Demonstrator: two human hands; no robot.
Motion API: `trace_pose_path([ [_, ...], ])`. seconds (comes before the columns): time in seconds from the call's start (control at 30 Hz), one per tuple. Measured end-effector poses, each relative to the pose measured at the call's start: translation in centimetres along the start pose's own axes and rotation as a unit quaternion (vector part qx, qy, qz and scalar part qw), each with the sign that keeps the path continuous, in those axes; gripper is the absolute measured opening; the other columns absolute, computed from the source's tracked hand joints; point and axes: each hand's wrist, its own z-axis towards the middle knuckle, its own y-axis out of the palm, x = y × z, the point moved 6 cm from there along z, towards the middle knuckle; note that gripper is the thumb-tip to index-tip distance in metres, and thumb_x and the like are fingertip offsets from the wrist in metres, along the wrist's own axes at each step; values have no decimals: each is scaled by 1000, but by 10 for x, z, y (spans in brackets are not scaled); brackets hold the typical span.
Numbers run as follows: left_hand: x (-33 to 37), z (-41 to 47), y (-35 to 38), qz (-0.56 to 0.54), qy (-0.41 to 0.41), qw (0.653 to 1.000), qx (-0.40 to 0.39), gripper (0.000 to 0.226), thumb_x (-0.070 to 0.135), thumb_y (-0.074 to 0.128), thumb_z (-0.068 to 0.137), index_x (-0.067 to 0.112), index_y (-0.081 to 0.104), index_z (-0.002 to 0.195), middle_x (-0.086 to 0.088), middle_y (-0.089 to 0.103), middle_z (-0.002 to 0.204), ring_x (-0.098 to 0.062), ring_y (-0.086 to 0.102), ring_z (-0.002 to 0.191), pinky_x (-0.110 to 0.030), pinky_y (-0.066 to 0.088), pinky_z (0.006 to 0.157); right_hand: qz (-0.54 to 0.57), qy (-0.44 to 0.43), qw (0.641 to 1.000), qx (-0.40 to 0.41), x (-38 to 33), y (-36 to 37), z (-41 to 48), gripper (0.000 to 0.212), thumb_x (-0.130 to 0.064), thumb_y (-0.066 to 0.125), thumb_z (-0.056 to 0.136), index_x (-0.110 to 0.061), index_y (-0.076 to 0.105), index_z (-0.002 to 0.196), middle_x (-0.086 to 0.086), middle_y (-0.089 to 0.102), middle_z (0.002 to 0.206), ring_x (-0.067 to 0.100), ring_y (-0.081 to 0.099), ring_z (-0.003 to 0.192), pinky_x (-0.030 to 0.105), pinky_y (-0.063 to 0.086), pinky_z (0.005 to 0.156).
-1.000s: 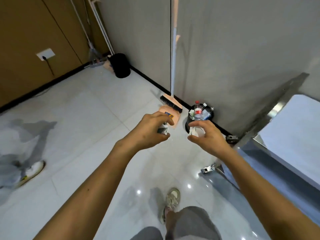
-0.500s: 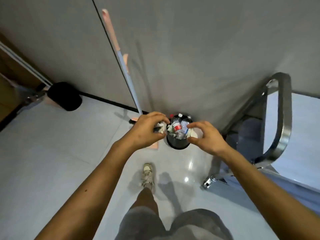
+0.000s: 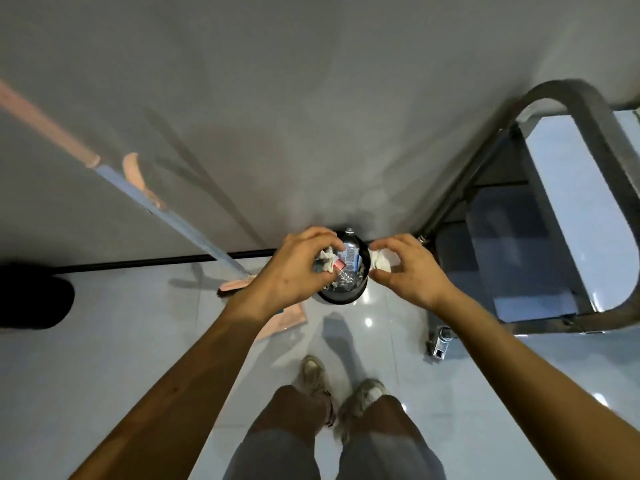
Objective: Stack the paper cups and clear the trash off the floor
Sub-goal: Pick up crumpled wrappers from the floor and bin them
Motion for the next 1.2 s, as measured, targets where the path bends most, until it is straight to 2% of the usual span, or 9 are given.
trace_pose_path([
  [0.1, -21, 20, 21, 2, 4, 1000, 2, 35, 13, 65, 81, 17, 61, 115, 2, 50, 131, -14, 47, 120, -11, 22, 90, 7, 6, 1000, -1, 21, 21, 25, 43, -14, 69, 79, -15, 57, 120, 9, 47, 125, 24, 54, 104, 17, 37, 89],
  [0.27, -70, 55, 74, 12, -6, 1000, -12, 35, 17, 64, 82, 21, 59, 116, 2, 46, 136, -14, 41, 127, -15, 20, 93, 21, 22, 999, 29, 80, 52, 63, 41, -14, 69, 80, -17, 58, 120, 6, 46, 127, 14, 49, 84, 6, 31, 74],
  [0.47, -147, 108, 172, -4, 1, 1000, -29, 39, 12, 66, 78, 18, 59, 116, 1, 48, 131, -16, 46, 118, -20, 32, 98, 5, 25, 998, 60, 168, 128, 125, 46, -15, 70, 78, -15, 57, 122, 8, 48, 127, 18, 50, 110, 3, 24, 78],
  [0.57, -190, 140, 215, 2, 11, 1000, -12, 40, 12, 66, 78, 16, 58, 118, -1, 49, 130, -16, 46, 119, -11, 28, 89, 4, 18, 998, 67, 209, 168, 164, 46, -15, 68, 80, -18, 55, 124, 6, 47, 126, 15, 47, 115, 1, 21, 77],
  [0.67, -227, 172, 253, 20, 20, 999, 13, 41, 13, 67, 78, 16, 58, 119, -2, 49, 132, -16, 46, 120, -11, 26, 91, 0, 12, 997, 77, 250, 202, 204, 46, -15, 67, 81, -19, 54, 125, 5, 45, 126, 16, 46, 117, 1, 21, 77],
  [0.9, -271, 225, 314, 33, 59, 995, 68, 40, 17, 70, 75, 19, 60, 114, 0, 53, 125, -16, 51, 114, -23, 36, 97, 3, -23, 994, 108, 305, 255, 266, 50, -16, 68, 80, -20, 51, 128, 3, 42, 131, 15, 51, 109, 16, 34, 93],
  [1.0, -274, 236, 325, 6, 73, 992, 102, 40, 14, 72, 74, 17, 62, 112, -1, 55, 122, -14, 52, 111, -16, 37, 93, 29, -38, 989, 142, 317, 261, 272, 50, -16, 68, 80, -20, 52, 127, 2, 45, 128, 10, 54, 96, 19, 42, 90],
  [1.1, -277, 240, 334, -4, 87, 989, 118, 37, 13, 72, 74, 15, 63, 110, -2, 56, 120, -14, 53, 111, -13, 36, 91, 0, -51, 990, 130, 322, 268, 276, 49, -21, 69, 80, -21, 52, 126, 0, 46, 126, 6, 50, 94, 16, 39, 86],
  [1.2, -282, 240, 336, -8, 86, 985, 146, 35, 14, 72, 74, 17, 64, 108, 0, 56, 119, -11, 52, 109, -1, 30, 85, -28, -50, 991, 120, 319, 267, 281, 48, -24, 68, 81, -21, 52, 126, 2, 47, 127, 13, 54, 97, 22, 41, 89],
])
